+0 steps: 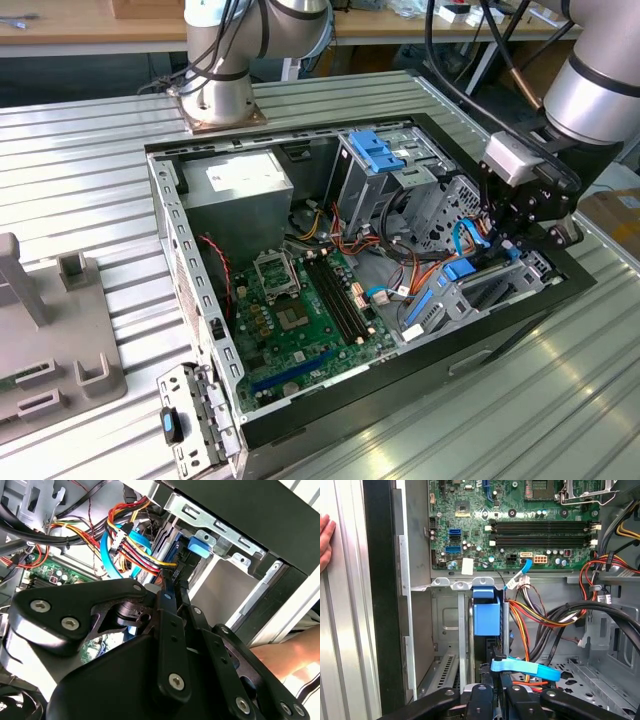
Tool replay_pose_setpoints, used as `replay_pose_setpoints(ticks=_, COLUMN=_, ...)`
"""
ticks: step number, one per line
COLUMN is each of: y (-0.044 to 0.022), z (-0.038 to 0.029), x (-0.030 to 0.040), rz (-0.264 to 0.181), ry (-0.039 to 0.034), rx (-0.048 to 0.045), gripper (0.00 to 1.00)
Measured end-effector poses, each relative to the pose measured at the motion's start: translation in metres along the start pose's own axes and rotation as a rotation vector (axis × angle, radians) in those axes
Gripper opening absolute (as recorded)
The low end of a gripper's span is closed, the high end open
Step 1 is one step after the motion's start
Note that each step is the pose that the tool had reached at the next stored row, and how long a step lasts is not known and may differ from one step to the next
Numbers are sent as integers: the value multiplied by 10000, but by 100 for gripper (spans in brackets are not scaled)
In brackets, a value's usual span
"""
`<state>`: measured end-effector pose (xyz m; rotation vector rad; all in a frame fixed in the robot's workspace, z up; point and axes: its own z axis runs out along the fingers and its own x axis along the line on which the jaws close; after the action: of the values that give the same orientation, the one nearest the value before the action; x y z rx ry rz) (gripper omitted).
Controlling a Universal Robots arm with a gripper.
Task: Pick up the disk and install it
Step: 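Insert the first disk wire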
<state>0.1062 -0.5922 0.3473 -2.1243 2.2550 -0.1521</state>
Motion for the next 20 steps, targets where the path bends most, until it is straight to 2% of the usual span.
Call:
replay_pose_setpoints(ticks=7, y=3, z=39, x=-1, rz=-1, ry=1, rx=3, gripper=17)
replay_pose_setpoints(ticks=18, y=-1, z=3, x=0, rz=-1, ry=-3, rx=3, gripper=17)
replay_pose_setpoints(ticks=20, y=-1, z=1, x=0, rz=4, ry=-50, rx=1, gripper=17)
